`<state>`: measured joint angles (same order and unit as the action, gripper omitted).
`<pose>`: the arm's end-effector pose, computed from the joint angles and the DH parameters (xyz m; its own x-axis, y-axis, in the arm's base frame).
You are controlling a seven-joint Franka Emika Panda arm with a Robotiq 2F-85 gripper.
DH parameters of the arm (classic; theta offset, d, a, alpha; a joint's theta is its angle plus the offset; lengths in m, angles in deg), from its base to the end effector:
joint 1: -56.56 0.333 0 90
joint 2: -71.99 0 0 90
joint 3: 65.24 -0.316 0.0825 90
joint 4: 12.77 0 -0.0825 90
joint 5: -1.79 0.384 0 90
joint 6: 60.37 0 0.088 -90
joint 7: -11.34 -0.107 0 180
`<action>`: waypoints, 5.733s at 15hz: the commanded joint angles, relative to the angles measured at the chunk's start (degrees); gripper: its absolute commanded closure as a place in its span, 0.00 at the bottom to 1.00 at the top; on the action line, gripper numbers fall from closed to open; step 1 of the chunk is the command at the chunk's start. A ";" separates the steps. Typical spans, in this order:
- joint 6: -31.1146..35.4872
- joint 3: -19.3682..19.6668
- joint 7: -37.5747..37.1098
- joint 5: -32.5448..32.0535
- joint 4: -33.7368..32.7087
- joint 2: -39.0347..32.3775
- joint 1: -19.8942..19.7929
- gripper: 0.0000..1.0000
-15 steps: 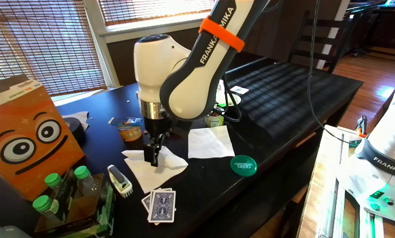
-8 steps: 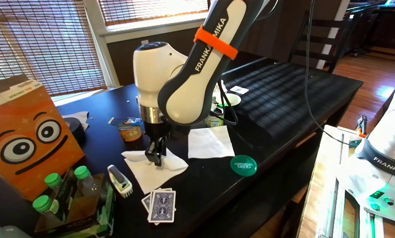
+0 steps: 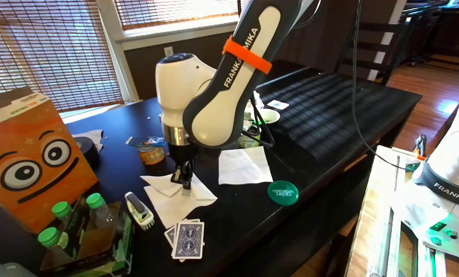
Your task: Pick up the napkin on the left and put it on top of the napkin on the right, move the napkin back to the left and then back to the right.
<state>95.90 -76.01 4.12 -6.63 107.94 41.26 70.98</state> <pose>0.5281 0.2549 0.1711 0.9116 0.3998 0.0958 0.4045 -0.9138 -0.0361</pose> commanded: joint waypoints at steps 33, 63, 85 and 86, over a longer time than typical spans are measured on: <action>4.28 -4.39 9.04 17.18 8.79 19.73 -3.91 0.99; 9.45 -10.80 18.85 29.17 19.12 36.80 -5.07 0.99; 5.88 -0.13 -1.80 7.88 35.50 43.52 -12.51 0.98; 4.56 -0.43 -3.26 6.21 35.34 43.50 -12.79 0.98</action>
<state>104.32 -74.85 6.51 5.67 142.75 83.02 60.39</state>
